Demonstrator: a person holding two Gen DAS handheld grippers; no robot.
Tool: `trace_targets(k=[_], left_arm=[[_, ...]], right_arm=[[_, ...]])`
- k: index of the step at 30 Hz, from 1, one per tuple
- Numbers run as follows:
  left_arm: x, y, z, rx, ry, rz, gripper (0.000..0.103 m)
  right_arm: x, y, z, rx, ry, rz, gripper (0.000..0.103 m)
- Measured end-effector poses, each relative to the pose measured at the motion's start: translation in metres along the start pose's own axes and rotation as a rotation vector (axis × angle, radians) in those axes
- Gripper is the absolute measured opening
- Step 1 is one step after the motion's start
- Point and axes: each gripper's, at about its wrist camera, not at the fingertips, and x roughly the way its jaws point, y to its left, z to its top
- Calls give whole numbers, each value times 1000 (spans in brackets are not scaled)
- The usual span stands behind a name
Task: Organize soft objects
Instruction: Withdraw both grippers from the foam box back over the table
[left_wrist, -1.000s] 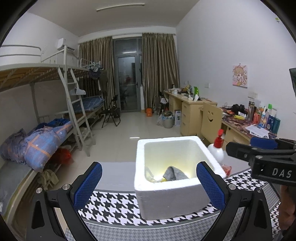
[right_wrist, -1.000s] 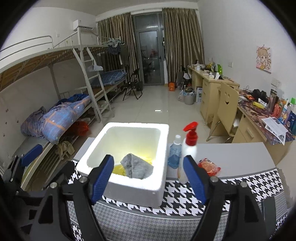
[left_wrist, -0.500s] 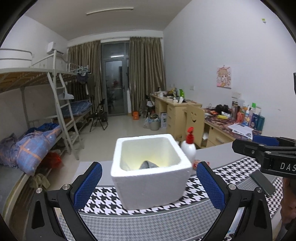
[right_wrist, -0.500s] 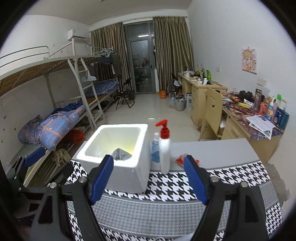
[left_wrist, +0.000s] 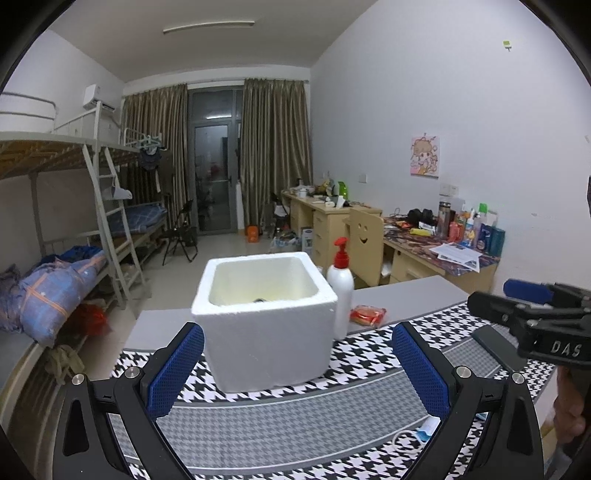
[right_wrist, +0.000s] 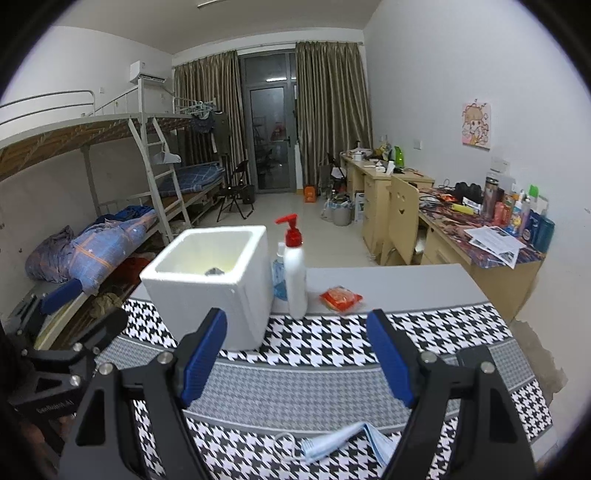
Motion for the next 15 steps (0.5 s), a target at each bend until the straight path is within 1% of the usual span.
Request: trace_targets(k=[3, 8, 10, 14, 15], left_arm=[[1, -6, -6, -3, 4, -21, 102], [-1, -13, -18, 4, -10, -30, 102], [-1, -15, -24, 7, -19, -23, 102], [0, -16, -34, -5, -10, -41, 102], [-2, -15, -37, -5, -14, -36, 102]], right_arm=[[0, -5, -13, 20, 8, -18, 82], [3, -9, -35, 9, 21, -65, 82], [6, -12, -43, 16, 31, -75, 82], [10, -15, -58, 14, 43, -90, 82], [10, -15, -60, 13, 46, -93, 82]])
